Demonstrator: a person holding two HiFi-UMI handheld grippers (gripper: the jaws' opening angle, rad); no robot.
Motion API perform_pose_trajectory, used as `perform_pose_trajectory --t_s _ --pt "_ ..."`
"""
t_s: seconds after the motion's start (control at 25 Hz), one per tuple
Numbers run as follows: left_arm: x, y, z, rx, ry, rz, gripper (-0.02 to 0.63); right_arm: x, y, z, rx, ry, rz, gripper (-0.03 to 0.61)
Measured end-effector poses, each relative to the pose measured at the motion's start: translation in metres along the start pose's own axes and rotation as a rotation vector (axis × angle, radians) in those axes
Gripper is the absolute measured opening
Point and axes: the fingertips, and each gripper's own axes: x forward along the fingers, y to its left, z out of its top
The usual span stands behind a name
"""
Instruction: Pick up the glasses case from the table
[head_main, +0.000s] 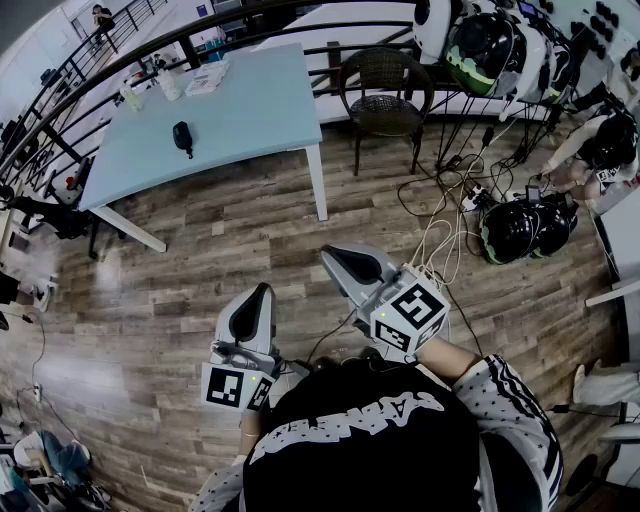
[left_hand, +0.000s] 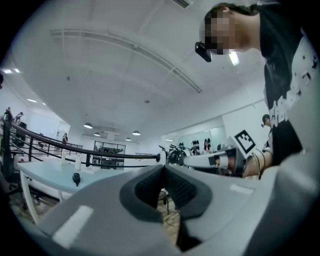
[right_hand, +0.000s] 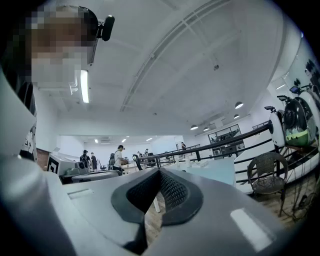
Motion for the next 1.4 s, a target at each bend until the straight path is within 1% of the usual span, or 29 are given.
perform_pose_trajectory --t_s 0.16,0.36,0.6,0.72,0.84,1.08,1.2,1.4 --pt "-0.004 0.003 0.003 -0.005 0.005 0.0 0.0 0.0 0.004 0.004 0.002 0.004 -0.011 0.005" --pt "-0.01 0.002 -0.002 -0.007 0.008 -0.007 0.0 -0.002 0.009 -0.001 -0.001 0.011 -0.019 0.005" --pt "-0.015 0.007 -0.004 -0.018 0.013 -0.014 0.0 -0.002 0.012 -0.004 0.034 0.002 -0.04 0.005" --pt "-0.016 0.009 -0.007 -0.023 0.015 -0.027 0.0 -0.002 0.014 -0.008 0.029 0.012 -0.053 0.005" --pt "-0.016 0.01 -0.01 -0.03 0.005 -0.05 0.0 -0.003 0.016 -0.013 0.021 0.027 -0.078 0.005" --pt "-0.019 0.019 -0.015 -0.039 0.005 -0.092 0.0 -0.003 0.013 -0.015 0.009 0.034 -0.16 0.005" --pt "-0.021 0.024 -0.021 -0.059 0.01 -0.104 0.0 -0.003 0.015 -0.015 0.008 0.034 -0.179 0.005" --pt "-0.026 0.029 -0.028 -0.065 0.017 -0.12 0.0 -0.001 0.022 -0.018 0.002 0.04 -0.204 0.005"
